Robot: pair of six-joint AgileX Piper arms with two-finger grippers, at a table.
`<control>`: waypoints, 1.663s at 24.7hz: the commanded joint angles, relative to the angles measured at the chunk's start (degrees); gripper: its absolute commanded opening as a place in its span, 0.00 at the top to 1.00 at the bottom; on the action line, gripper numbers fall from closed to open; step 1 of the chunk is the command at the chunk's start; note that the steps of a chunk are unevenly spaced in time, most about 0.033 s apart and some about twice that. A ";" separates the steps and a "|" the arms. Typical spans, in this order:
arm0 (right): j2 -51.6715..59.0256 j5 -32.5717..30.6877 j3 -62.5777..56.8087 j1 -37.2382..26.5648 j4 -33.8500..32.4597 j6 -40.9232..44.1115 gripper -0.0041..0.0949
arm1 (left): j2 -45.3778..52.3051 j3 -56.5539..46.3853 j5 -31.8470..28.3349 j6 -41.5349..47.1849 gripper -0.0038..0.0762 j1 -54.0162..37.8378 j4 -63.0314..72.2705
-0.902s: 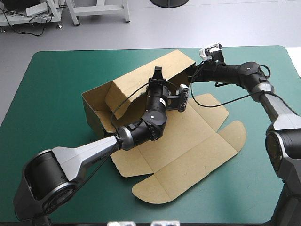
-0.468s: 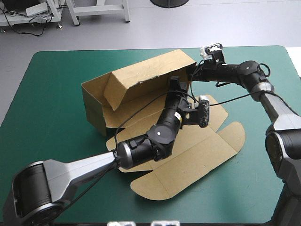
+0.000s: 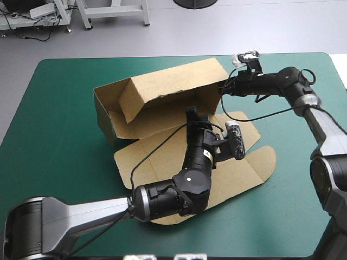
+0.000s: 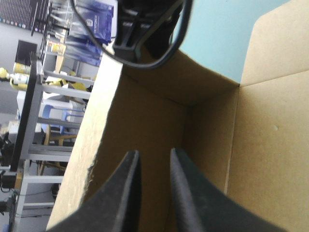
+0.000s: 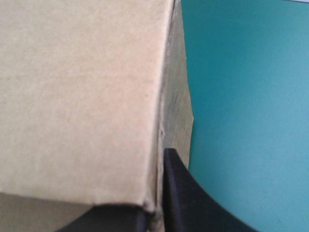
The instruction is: Fold the box
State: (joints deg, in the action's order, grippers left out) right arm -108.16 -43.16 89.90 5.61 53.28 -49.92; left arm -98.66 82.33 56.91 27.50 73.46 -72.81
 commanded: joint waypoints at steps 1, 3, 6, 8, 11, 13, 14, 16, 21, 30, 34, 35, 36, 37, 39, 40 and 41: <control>4.75 -8.81 0.01 0.26 -8.20 6.20 0.97 | 5.29 1.45 1.14 4.33 0.85 0.29 -2.51; 6.37 -10.97 0.01 0.15 -12.16 8.89 0.97 | 7.44 1.45 0.27 6.90 0.90 0.29 -2.51; 7.93 -14.55 0.12 0.15 -18.87 13.01 0.97 | 11.18 1.45 -1.30 9.58 0.95 0.29 -2.51; 8.55 -17.07 0.12 0.15 -20.94 14.32 0.97 | 14.30 1.45 -2.49 10.75 0.96 0.29 -2.51; 9.22 -20.70 0.12 0.15 -22.17 16.34 0.97 | 18.91 1.45 -4.05 11.77 0.96 0.29 -2.40; 9.38 -23.36 0.12 0.15 -22.72 17.26 0.97 | 21.81 1.45 -4.06 12.17 0.96 0.29 -2.40; 9.48 -24.82 0.12 0.15 -23.25 17.87 0.97 | 23.68 1.45 -4.06 12.17 0.96 0.19 -2.40; 9.48 -27.74 0.12 0.15 -24.79 19.03 0.97 | 26.37 1.45 -4.34 12.17 0.96 -1.13 -2.40; 10.23 -28.47 0.12 0.27 -29.14 23.21 0.97 | 31.90 1.45 -6.36 13.55 0.96 -11.19 -0.27; 18.42 -28.58 0.12 2.90 -37.34 29.53 0.97 | 29.76 1.45 -21.49 -0.33 0.96 -54.16 26.80; 23.10 -28.58 0.01 4.70 -39.56 32.06 0.98 | 26.10 1.45 -22.13 -8.95 0.96 -63.84 37.75; 23.77 -28.58 0.01 4.78 -39.65 32.16 0.98 | 25.36 1.45 -22.63 -9.55 0.96 -65.15 40.12; 23.75 -28.58 0.01 4.78 -40.92 32.16 0.98 | 24.96 1.45 -23.14 -9.59 0.96 -65.72 41.23; 23.25 -28.58 0.01 4.78 -42.62 32.16 0.98 | 24.67 1.45 -23.21 -10.82 0.96 -65.90 42.37; 21.83 -28.47 0.01 4.78 -43.51 32.05 0.98 | 24.67 1.45 -23.21 -13.55 0.96 -65.90 44.47; 21.05 -28.47 0.01 4.78 -44.05 32.03 0.98 | 24.67 1.45 -23.21 -14.65 0.96 -65.90 45.81; 19.93 -28.47 0.01 4.78 -44.43 31.77 0.98 | 24.67 1.45 -23.21 -15.94 0.96 -65.90 47.37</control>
State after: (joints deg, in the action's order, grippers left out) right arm -88.02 -71.19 88.52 10.40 9.83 -17.68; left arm -75.68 82.16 37.69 14.68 7.76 -28.45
